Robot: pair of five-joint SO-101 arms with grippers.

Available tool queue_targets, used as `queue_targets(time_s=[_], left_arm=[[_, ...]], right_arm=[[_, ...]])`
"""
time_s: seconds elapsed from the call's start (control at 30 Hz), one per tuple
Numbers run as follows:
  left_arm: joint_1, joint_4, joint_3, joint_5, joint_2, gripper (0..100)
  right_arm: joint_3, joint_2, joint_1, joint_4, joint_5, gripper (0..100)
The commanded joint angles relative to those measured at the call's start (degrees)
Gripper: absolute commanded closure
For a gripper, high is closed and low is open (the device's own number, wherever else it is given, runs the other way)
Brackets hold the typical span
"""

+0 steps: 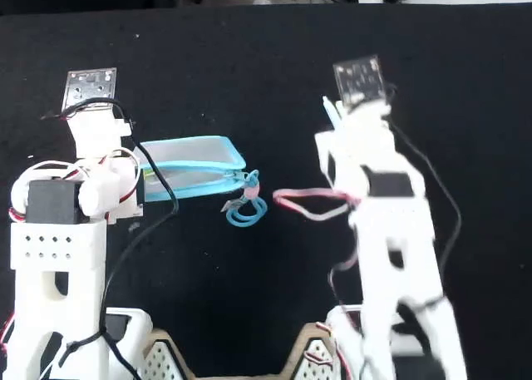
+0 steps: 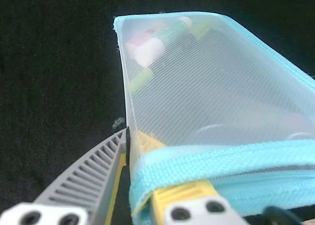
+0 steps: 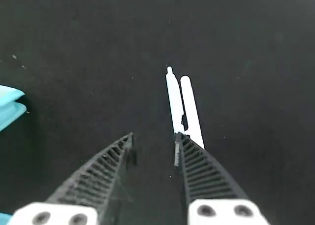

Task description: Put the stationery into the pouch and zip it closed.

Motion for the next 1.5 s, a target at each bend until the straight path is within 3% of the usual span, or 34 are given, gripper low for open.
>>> queue_targets(time_s=[0.0,0.53,1.47], left_arm=[[-0.75,0.18,0.31,0.26,0.35,97],[-0.75,0.18,0.31,0.26,0.35,97],[-0.66,0.18,0.31,0.26,0.35,97]], right_arm=[[-11.91,13.49,0.79,0.0,0.62,87.7],[-45.76,53.67,0.88,0.53,0.62,87.7],[-72.48,82.51,4.04,0.53,0.62,87.8]])
